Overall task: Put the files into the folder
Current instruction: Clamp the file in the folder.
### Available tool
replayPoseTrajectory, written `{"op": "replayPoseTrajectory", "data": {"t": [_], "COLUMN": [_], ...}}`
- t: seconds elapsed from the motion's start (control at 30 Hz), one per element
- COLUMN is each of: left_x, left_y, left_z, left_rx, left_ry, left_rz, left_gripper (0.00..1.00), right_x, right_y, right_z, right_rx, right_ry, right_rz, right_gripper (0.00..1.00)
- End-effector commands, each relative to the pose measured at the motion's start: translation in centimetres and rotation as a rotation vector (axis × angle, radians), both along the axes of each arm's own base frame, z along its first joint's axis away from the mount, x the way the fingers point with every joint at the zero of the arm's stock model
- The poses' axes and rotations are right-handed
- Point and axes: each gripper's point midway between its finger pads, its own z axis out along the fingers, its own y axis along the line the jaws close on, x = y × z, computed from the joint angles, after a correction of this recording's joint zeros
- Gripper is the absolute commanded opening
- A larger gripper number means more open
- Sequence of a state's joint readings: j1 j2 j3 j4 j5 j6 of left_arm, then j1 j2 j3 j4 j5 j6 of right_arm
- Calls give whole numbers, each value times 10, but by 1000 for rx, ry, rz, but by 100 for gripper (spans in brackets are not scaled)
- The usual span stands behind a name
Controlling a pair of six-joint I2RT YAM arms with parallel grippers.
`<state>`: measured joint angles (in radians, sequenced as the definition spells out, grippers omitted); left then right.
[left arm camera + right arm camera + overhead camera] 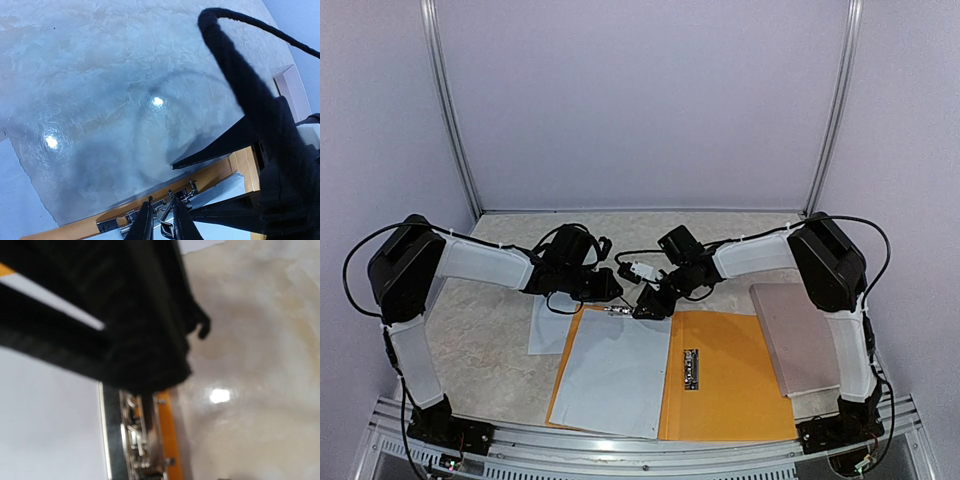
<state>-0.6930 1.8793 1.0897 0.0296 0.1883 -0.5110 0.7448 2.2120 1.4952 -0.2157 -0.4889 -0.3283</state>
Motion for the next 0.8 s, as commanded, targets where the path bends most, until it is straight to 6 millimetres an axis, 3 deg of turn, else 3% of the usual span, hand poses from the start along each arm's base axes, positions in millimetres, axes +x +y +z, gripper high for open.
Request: {"op": "replayPoseTrajectory", "data": {"t": [0.0, 0.37, 0.77], "left_x": [0, -1, -2], "left_y": [1, 5, 0], "left_z": [-9, -2, 14], "left_rx": [31, 30, 11], "left_ry": [7, -1, -32], "left_rz": [4, 14, -1], "left_gripper": [13, 24, 20], "right_x": [-6, -7, -7], "right_y": [-8, -9, -9], "right_z": [-10, -10, -10], "right_rx": [-52, -58, -58], "right_ry": [33, 38, 40], "right_rz": [-3, -2, -1], "right_gripper": [48, 48, 48]}}
